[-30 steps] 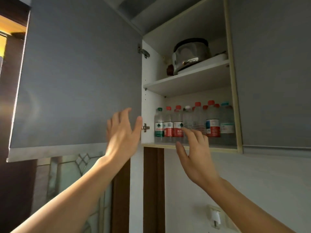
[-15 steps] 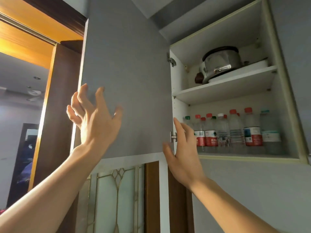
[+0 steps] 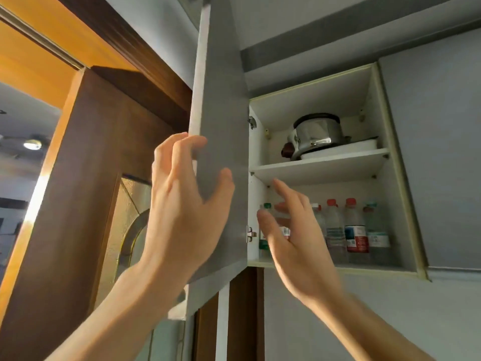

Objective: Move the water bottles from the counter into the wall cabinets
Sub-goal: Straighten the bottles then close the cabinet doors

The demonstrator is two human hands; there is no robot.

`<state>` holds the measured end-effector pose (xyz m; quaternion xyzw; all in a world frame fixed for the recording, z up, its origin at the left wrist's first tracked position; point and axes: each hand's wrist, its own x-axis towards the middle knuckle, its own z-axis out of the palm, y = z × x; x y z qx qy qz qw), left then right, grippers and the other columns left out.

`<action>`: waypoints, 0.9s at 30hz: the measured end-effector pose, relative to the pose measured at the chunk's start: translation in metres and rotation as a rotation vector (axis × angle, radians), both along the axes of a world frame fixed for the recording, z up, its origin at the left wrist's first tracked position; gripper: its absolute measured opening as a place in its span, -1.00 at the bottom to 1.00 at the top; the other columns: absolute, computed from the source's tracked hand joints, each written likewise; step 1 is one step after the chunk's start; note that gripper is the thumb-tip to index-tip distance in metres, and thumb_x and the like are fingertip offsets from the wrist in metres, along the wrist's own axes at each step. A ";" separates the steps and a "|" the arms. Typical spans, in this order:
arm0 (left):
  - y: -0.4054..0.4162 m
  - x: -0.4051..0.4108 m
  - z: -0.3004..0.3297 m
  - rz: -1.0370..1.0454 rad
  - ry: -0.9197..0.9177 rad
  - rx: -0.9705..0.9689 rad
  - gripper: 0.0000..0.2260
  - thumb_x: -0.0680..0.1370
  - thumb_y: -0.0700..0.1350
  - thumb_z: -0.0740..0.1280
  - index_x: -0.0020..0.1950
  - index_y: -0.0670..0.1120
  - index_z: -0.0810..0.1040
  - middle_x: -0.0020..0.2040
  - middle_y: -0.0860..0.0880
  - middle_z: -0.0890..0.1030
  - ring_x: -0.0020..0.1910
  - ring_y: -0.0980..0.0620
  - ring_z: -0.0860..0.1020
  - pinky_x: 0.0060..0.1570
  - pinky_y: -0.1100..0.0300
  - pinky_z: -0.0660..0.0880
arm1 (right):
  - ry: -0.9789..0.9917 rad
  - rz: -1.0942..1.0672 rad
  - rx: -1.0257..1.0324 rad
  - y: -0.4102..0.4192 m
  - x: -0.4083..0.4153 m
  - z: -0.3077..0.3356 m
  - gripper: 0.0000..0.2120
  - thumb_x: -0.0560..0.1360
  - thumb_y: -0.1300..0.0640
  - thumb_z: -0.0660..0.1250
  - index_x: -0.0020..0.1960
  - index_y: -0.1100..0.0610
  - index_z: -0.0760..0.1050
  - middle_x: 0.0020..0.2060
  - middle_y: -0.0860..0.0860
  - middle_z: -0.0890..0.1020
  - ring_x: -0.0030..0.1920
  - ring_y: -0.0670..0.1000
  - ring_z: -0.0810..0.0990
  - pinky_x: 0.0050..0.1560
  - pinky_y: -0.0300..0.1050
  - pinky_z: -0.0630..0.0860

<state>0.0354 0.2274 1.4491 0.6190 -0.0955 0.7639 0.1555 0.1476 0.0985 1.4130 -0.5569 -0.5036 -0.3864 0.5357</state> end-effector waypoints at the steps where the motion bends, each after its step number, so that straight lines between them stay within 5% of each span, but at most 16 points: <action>1: -0.002 0.002 0.002 -0.084 0.002 0.009 -0.69 0.61 0.05 0.31 0.34 0.14 0.40 0.38 0.12 0.42 0.20 0.32 0.46 -0.06 0.44 0.52 | 0.002 0.002 -0.004 -0.006 -0.007 0.002 -0.58 0.59 -0.21 0.20 0.38 -0.49 0.16 0.32 -0.35 0.36 0.30 -0.34 0.40 0.10 -0.50 0.44; 3: -0.004 0.011 0.006 -0.315 0.073 0.007 -0.68 0.61 0.09 0.27 0.37 0.19 0.37 0.38 0.17 0.46 0.18 0.37 0.51 -0.06 0.40 0.57 | -0.005 0.033 0.010 -0.022 -0.017 0.005 -0.53 0.56 -0.28 0.16 0.46 -0.38 0.19 0.32 -0.36 0.42 0.29 -0.33 0.44 0.15 -0.39 0.48; 5: -0.008 0.030 0.006 -0.545 0.227 -0.002 -0.60 0.63 0.13 0.24 0.46 0.15 0.33 0.42 0.13 0.46 0.29 0.23 0.51 0.19 0.07 0.59 | -0.013 0.087 0.029 -0.040 -0.023 0.008 -0.49 0.57 -0.27 0.19 0.50 -0.30 0.22 0.27 -0.45 0.46 0.29 -0.38 0.44 0.23 -0.40 0.45; 8: -0.026 0.071 0.000 -0.581 0.495 -0.001 -0.41 0.59 0.31 0.18 0.58 0.19 0.16 0.58 0.11 0.26 0.53 0.09 0.27 0.50 -0.04 0.25 | -0.041 0.013 0.007 -0.070 -0.026 0.010 -0.42 0.54 -0.18 0.31 0.53 -0.25 0.23 0.29 -0.44 0.48 0.30 -0.35 0.47 0.14 -0.50 0.44; 12: -0.066 0.132 -0.014 -0.591 0.723 -0.026 -0.23 0.46 0.49 0.09 0.60 0.32 -0.09 0.65 0.18 -0.08 0.63 -0.04 0.02 0.54 -0.24 0.08 | -0.039 -0.218 0.023 -0.110 -0.008 0.008 -0.39 0.54 0.05 0.43 0.48 -0.24 0.25 0.20 -0.35 0.54 0.21 -0.32 0.54 0.01 -0.45 0.53; 19: -0.128 0.221 -0.029 -0.602 0.641 -0.060 -0.24 0.33 0.64 0.01 0.44 0.56 -0.27 0.60 0.30 -0.22 0.63 -0.03 -0.14 0.51 -0.22 -0.01 | 0.033 -0.405 0.032 -0.173 0.056 0.001 -0.33 0.54 0.20 0.43 0.53 -0.20 0.26 0.26 -0.35 0.45 0.18 -0.38 0.51 -0.07 -0.52 0.49; 24: -0.155 0.270 -0.038 -0.488 0.599 -0.015 -0.26 0.39 0.61 0.00 0.49 0.52 -0.25 0.59 0.28 -0.29 0.62 0.00 -0.23 0.55 -0.26 -0.05 | -0.066 -0.692 0.003 -0.204 0.116 -0.005 -0.38 0.55 0.13 0.43 0.55 -0.02 0.31 0.44 -0.17 0.39 0.40 -0.17 0.40 0.33 -0.12 0.51; 27: -0.161 0.303 -0.046 -0.346 0.534 0.029 -0.27 0.45 0.56 -0.04 0.55 0.43 -0.19 0.60 0.24 -0.28 0.58 0.13 -0.28 0.57 -0.14 -0.17 | -0.129 -0.822 -0.086 -0.225 0.155 -0.010 -0.34 0.58 0.01 0.36 0.61 -0.01 0.18 0.54 -0.16 0.28 0.52 -0.13 0.24 0.42 -0.21 0.31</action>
